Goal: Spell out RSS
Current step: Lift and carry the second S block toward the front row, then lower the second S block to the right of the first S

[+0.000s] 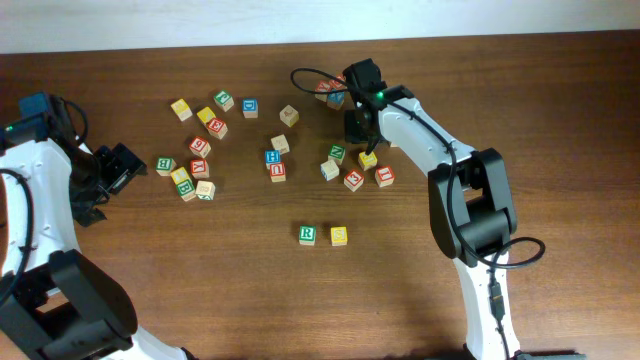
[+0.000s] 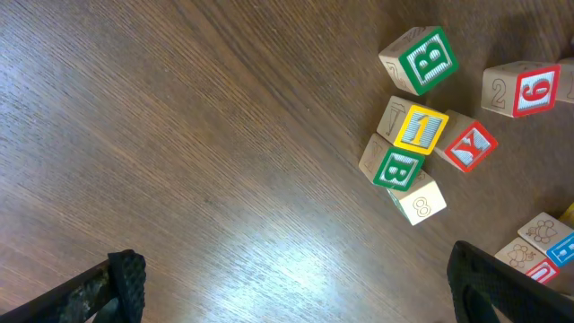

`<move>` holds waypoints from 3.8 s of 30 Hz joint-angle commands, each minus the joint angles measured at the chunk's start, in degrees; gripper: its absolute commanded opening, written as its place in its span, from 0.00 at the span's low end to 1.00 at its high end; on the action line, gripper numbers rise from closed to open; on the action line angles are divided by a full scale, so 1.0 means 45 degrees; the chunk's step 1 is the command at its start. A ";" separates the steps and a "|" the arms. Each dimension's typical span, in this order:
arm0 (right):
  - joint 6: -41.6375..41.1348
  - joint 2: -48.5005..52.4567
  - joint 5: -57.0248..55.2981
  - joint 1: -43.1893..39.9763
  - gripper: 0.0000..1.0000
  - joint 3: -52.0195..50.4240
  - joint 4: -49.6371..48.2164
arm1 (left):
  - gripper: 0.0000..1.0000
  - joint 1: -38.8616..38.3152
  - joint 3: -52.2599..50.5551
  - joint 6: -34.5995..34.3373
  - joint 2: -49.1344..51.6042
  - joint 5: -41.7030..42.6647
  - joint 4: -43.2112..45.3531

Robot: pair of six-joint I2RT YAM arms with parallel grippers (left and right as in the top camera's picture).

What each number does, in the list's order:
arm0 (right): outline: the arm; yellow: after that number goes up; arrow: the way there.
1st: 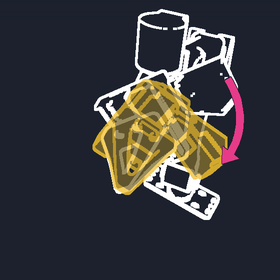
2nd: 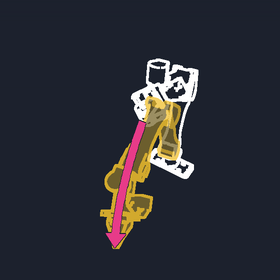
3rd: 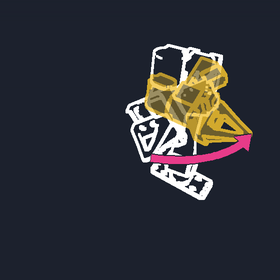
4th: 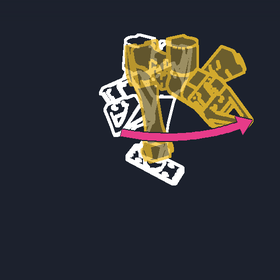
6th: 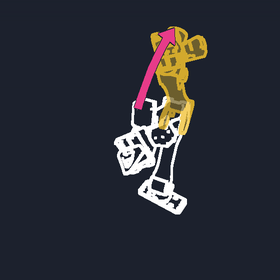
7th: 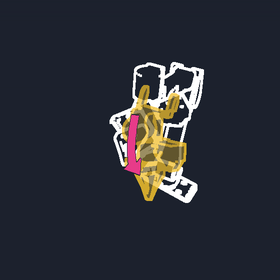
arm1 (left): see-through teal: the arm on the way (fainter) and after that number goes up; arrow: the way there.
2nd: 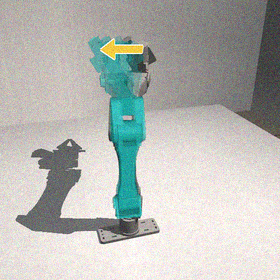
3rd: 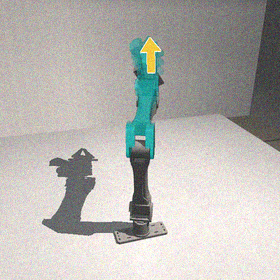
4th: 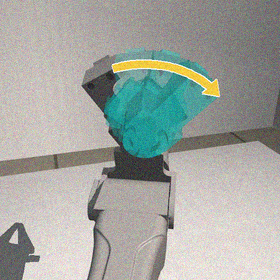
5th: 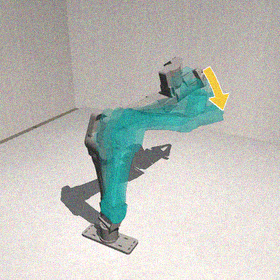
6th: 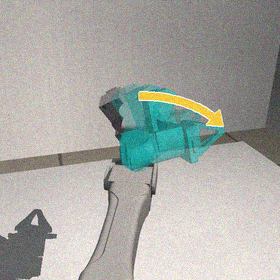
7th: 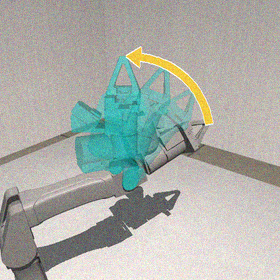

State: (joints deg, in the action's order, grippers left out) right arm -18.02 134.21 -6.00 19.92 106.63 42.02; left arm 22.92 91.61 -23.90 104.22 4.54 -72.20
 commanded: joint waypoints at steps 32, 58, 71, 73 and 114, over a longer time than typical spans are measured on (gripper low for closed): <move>-0.0049 -0.5241 0.2293 0.1744 0.13 0.1758 1.2172 | 0.99 0.0029 0.0175 -0.0204 -0.0257 0.0049 -0.0015; -0.2875 -0.5241 0.3381 0.3045 0.13 -0.6402 0.4391 | 0.99 0.0029 0.0175 -0.0204 -0.0257 0.0049 -0.0015; -0.2871 -0.5241 0.2521 0.2807 0.17 -0.6426 0.3750 | 0.99 0.0029 0.0175 -0.0204 -0.0257 0.0049 -0.0015; -0.2871 -0.5241 0.2516 0.2807 0.17 -0.6513 0.3915 | 0.99 0.0029 0.0175 -0.0204 -0.0257 0.0049 -0.0015; -0.2871 -0.5158 0.2968 0.2822 0.17 -0.7660 0.2244 | 0.98 0.0029 0.0175 -0.0204 -0.0257 0.0049 -0.0015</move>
State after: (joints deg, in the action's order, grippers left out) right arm -30.50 111.24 6.85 32.14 73.21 52.86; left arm 22.92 91.61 -23.90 104.22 4.54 -72.20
